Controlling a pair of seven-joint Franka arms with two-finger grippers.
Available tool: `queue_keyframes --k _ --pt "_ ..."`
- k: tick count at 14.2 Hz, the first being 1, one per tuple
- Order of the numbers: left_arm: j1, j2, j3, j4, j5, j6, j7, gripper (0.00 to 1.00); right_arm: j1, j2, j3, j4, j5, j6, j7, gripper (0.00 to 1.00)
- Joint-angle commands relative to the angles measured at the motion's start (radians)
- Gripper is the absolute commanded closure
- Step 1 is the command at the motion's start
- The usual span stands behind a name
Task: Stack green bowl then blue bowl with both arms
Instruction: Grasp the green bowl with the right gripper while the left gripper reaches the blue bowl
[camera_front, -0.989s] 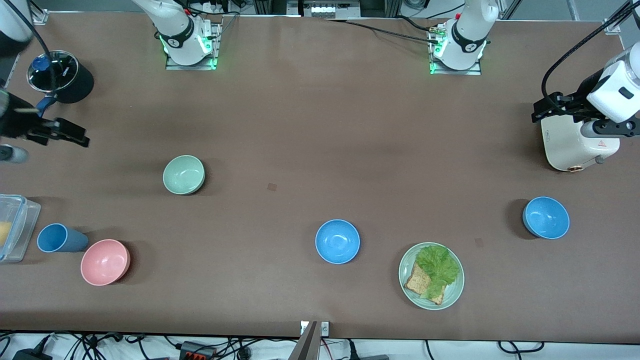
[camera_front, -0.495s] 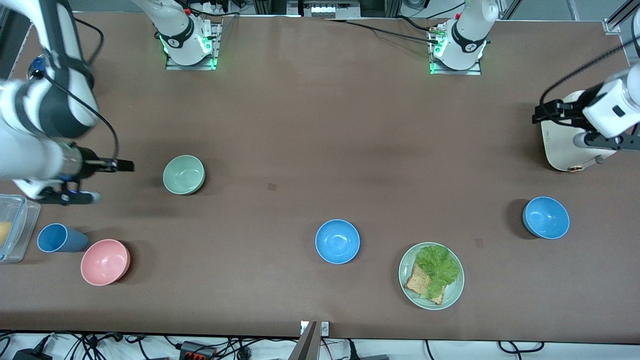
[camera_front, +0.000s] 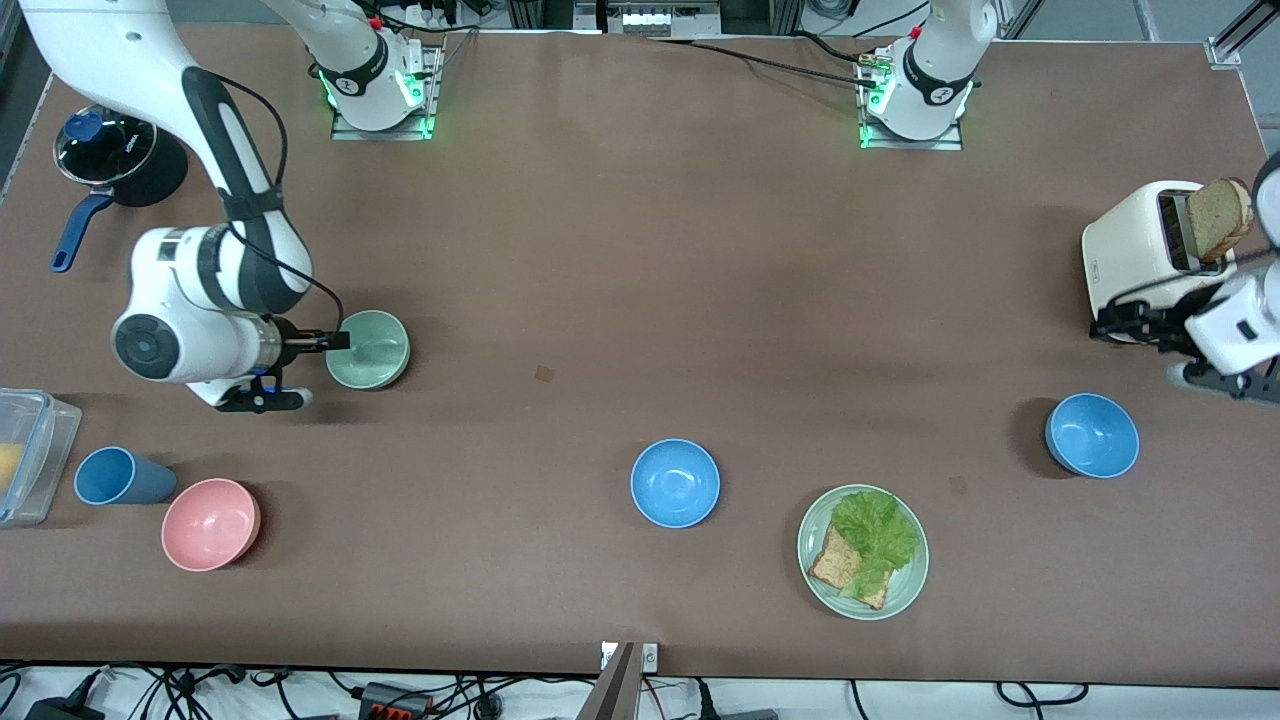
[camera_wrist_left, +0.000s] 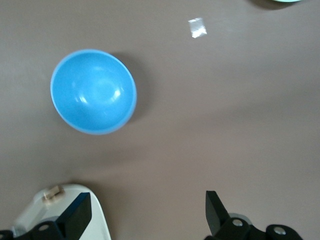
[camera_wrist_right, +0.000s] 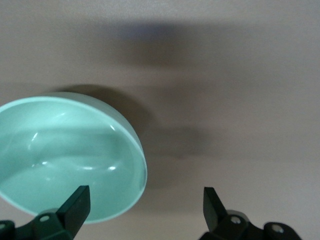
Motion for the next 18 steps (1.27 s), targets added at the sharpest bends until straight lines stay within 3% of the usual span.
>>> queue_keyframes --k 1,2,4,5,8,13,18 --pt "0.025 0.072 -0.006 0.033 0.003 0.076 0.111 0.00 0.001 0.017 0.001 -0.006 -0.009 0.016 -0.002 0.07" --pt "0.027 0.086 -0.006 0.033 0.003 0.095 0.123 0.00 0.001 0.017 0.001 -0.006 -0.009 0.010 -0.001 0.31" --pt "0.053 0.115 -0.006 0.034 0.001 0.144 0.165 0.00 0.001 0.024 0.001 -0.006 -0.009 0.008 -0.002 0.68" --pt "0.067 0.132 -0.008 0.036 0.001 0.162 0.189 0.00 0.001 0.031 0.001 -0.006 -0.003 0.010 -0.004 0.79" --pt "0.099 0.172 -0.008 0.042 -0.020 0.198 0.225 0.03 -0.005 0.036 0.010 0.000 0.003 0.016 -0.010 1.00" --pt "0.148 0.279 -0.009 0.079 -0.069 0.268 0.252 0.04 0.027 0.036 0.085 0.129 0.005 -0.024 -0.002 1.00" --pt "0.157 0.358 -0.017 0.105 -0.071 0.393 0.281 0.04 0.228 0.059 0.094 0.252 0.067 -0.042 0.083 1.00"
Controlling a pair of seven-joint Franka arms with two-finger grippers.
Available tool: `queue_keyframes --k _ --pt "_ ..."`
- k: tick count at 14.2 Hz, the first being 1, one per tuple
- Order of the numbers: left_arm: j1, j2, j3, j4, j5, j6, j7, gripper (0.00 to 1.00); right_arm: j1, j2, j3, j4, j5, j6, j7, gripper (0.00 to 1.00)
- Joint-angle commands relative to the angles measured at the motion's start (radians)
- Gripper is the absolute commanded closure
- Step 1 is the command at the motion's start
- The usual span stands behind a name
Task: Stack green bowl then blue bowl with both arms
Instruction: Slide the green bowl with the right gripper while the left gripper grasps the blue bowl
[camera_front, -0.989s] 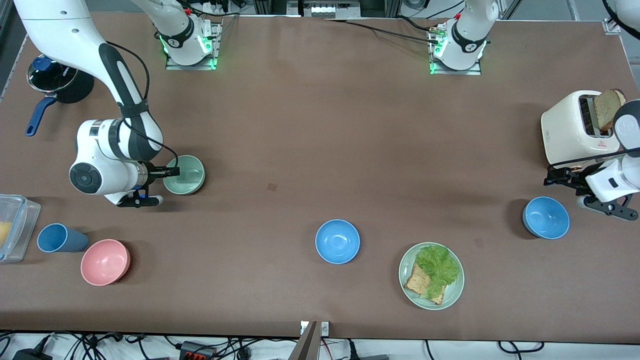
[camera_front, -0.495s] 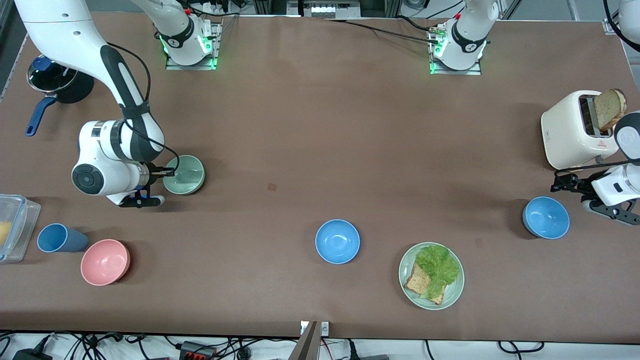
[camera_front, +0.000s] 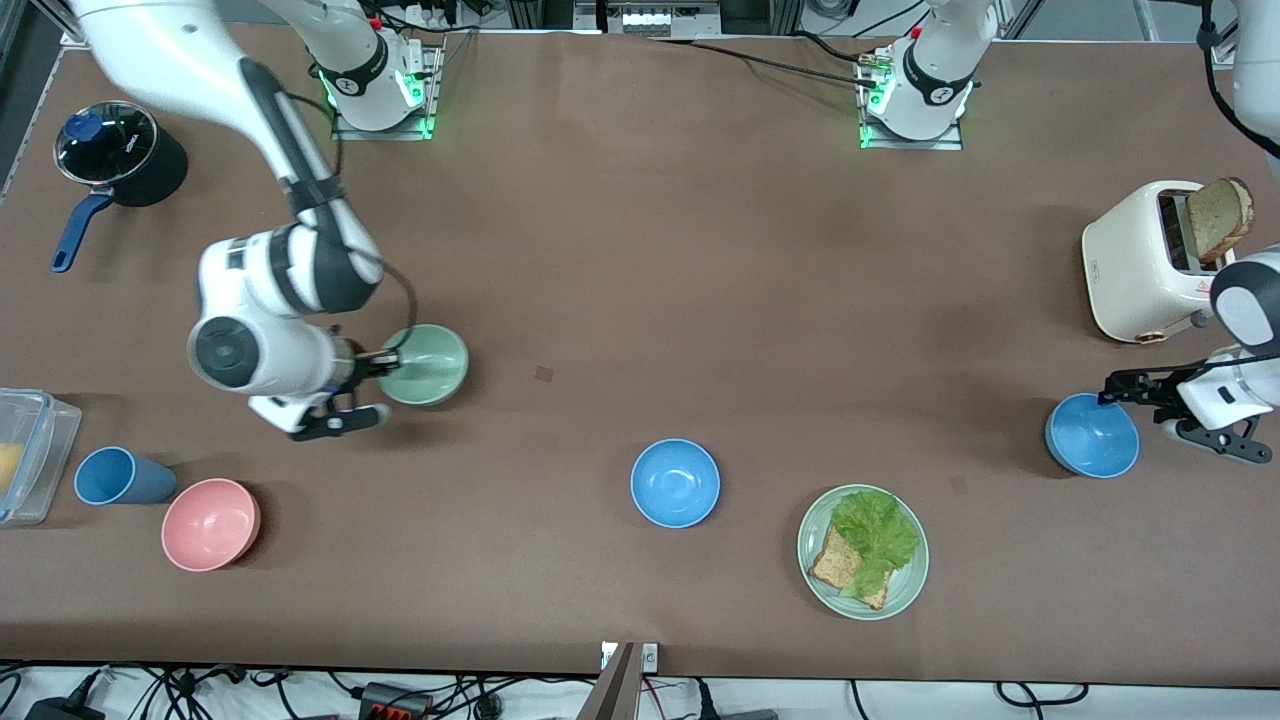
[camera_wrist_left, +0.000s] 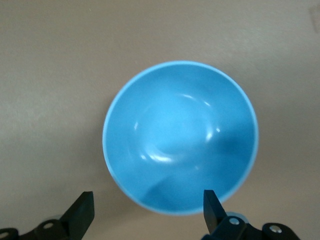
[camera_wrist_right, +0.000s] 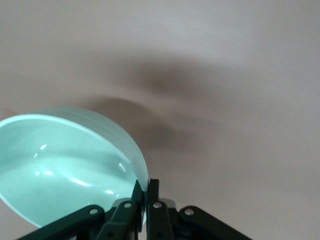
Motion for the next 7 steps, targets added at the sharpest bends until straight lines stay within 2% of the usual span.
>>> queue_keyframes --k 1,3,7 --pt "0.007 0.042 -0.012 0.055 -0.023 0.018 0.036 0.04 0.101 0.042 -0.006 0.055 0.059 -0.018 0.107 1.00" --pt "0.004 0.056 -0.012 0.056 -0.020 0.038 0.042 0.00 0.210 0.094 -0.003 0.103 0.099 -0.015 0.216 1.00" --pt "0.009 0.062 -0.013 0.056 -0.040 0.047 0.039 0.00 0.370 0.206 -0.003 0.239 0.102 -0.012 0.457 1.00"
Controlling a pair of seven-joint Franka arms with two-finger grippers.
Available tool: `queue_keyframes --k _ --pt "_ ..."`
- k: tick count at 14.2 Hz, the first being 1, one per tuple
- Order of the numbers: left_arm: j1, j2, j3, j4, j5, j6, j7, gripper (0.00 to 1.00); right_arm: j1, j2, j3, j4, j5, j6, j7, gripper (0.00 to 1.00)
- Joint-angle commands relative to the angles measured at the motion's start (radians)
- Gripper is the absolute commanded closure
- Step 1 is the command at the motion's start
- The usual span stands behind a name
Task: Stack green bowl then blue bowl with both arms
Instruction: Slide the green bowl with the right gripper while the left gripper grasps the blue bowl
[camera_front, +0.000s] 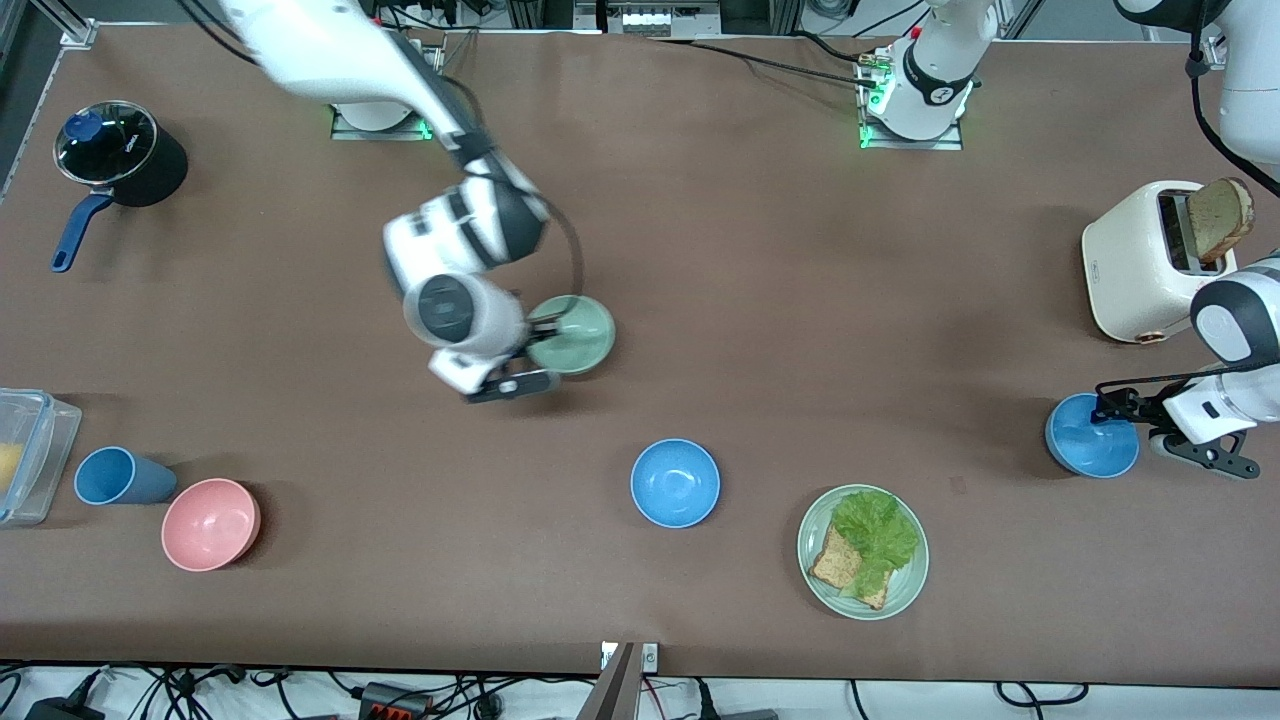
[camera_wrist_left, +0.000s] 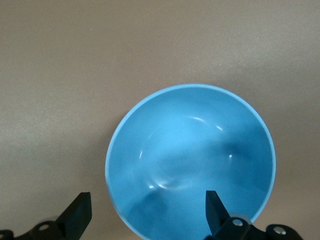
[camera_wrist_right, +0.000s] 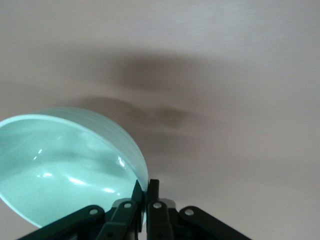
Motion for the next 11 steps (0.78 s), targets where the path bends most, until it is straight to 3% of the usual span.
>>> queue_keyframes --k 1,4,7,9,11 --pt "0.011 0.020 -0.003 0.024 -0.057 0.002 0.030 0.00 0.066 0.084 -0.008 0.102 0.016 -0.014 0.118 1.00" --pt "0.013 0.022 -0.003 0.024 -0.060 0.002 0.032 0.07 0.120 0.103 -0.008 0.102 0.101 0.051 0.166 1.00" --pt "0.017 0.025 -0.003 0.024 -0.062 0.002 0.032 0.17 0.143 0.104 -0.008 0.100 0.129 0.045 0.166 1.00" --pt "0.017 0.029 -0.003 0.024 -0.062 0.002 0.030 0.30 0.163 0.103 -0.008 0.090 0.129 0.035 0.166 1.00" --pt "0.017 0.031 -0.003 0.024 -0.062 0.002 0.030 0.53 0.181 0.106 -0.009 0.076 0.131 0.035 0.170 1.00"
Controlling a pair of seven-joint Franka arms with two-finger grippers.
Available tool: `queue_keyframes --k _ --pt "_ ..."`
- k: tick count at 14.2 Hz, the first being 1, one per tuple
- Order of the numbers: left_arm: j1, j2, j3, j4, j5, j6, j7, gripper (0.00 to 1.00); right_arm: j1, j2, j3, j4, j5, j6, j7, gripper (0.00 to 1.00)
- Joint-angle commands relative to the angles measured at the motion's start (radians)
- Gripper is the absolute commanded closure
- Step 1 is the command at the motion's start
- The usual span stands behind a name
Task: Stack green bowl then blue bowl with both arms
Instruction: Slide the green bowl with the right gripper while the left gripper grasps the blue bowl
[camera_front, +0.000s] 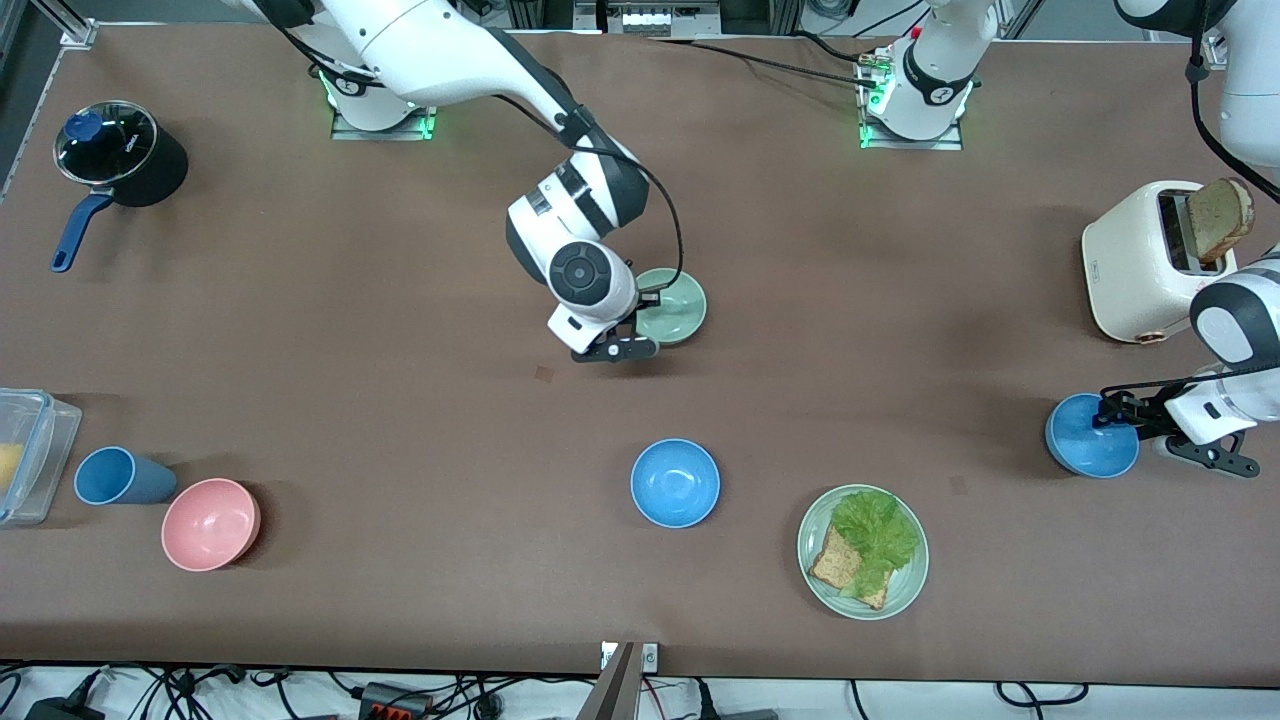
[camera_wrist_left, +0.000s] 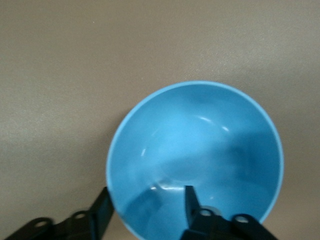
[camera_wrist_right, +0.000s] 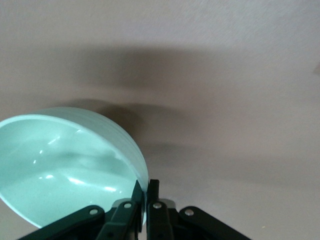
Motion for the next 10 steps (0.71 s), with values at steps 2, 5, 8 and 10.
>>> queue_keyframes --k 2,5,8,10 --pt "0.005 0.018 -0.003 0.023 -0.019 0.000 0.033 0.69 0.023 0.004 -0.007 -0.009 0.017 -0.014 0.028 1.00" --pt "-0.004 0.012 -0.002 0.023 -0.013 -0.011 0.127 0.89 0.022 0.001 -0.009 -0.007 0.017 -0.028 0.057 0.01" --pt "-0.001 0.010 -0.003 0.023 -0.021 -0.014 0.269 0.99 0.012 -0.058 -0.015 0.014 0.005 -0.030 0.097 0.00" --pt "0.001 0.001 -0.005 0.021 -0.024 -0.070 0.271 0.99 -0.009 -0.152 -0.032 0.013 0.003 -0.077 0.098 0.00"
